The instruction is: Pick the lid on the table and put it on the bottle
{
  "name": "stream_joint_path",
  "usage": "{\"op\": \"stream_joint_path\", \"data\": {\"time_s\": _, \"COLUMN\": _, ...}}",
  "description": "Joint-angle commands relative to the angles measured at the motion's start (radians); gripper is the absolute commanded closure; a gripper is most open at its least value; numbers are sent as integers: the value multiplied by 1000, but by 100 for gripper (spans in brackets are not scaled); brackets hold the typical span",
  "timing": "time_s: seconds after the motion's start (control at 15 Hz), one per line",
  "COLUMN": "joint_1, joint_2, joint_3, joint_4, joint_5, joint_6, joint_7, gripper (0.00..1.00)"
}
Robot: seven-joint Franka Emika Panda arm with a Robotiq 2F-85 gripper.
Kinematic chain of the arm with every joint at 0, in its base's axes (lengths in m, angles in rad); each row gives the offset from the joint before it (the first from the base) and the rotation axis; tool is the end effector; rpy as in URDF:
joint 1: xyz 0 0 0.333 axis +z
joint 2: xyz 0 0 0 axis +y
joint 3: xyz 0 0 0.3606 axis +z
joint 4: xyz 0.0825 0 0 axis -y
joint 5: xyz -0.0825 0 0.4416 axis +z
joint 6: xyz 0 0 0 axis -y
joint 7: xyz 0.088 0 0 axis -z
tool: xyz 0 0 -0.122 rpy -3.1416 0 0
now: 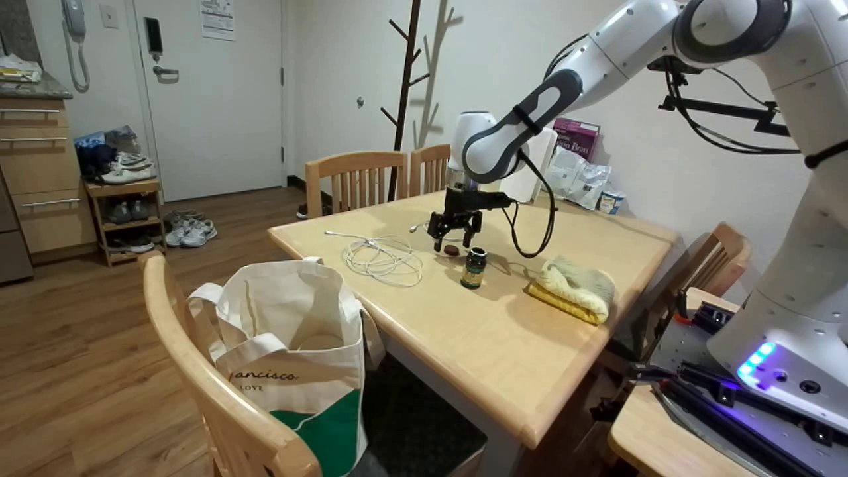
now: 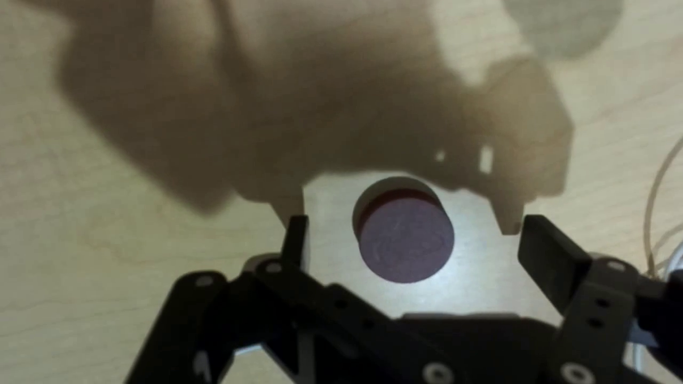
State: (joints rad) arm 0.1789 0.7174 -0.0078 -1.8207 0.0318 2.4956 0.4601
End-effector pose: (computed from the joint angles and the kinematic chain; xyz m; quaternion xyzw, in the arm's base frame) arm 0.6902 0.1196 0.1081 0.9875 -0.1558 -0.0222 0.0002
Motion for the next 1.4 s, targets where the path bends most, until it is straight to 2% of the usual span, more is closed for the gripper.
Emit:
{"op": "stream_joint_path", "data": {"time_s": 0.0, "joint_1": 10, "joint_2": 16, "joint_3": -18, "joint_4": 1, "joint_5": 23, "joint_6": 70, "joint_7": 5, "gripper": 0}}
{"op": "stream_joint_path", "data": {"time_s": 0.2, "joint_1": 3, "joint_2": 21, "joint_3": -10, "joint_4": 5, "joint_5": 32, "joint_6": 103, "joint_7": -13, "gripper": 0}}
{"op": "stream_joint_path", "data": {"time_s": 0.27, "joint_1": -1, "joint_2": 23, "joint_3": -3, "joint_4": 7, "joint_5": 38, "joint_6": 105, "joint_7": -19, "gripper": 25}}
{"op": "stream_joint_path", "data": {"time_s": 0.33, "joint_1": -4, "joint_2": 23, "joint_3": 4, "joint_4": 7, "joint_5": 43, "joint_6": 110, "joint_7": -24, "gripper": 26}}
{"op": "stream_joint_path", "data": {"time_s": 0.8, "joint_1": -6, "joint_2": 10, "joint_3": 10, "joint_4": -6, "joint_5": 64, "joint_6": 106, "joint_7": -19, "gripper": 72}}
{"op": "stream_joint_path", "data": {"time_s": 1.0, "joint_1": 2, "joint_2": -52, "joint_3": -1, "joint_4": -53, "joint_5": 48, "joint_6": 107, "joint_7": -19, "gripper": 92}}
{"op": "stream_joint_path", "data": {"time_s": 1.27, "joint_1": 29, "joint_2": -145, "joint_3": -25, "joint_4": -114, "joint_5": 20, "joint_6": 108, "joint_7": -11, "gripper": 98}}
{"op": "stream_joint_path", "data": {"time_s": 1.33, "joint_1": 34, "joint_2": -160, "joint_3": -29, "joint_4": -121, "joint_5": 18, "joint_6": 105, "joint_7": -3, "gripper": 94}}
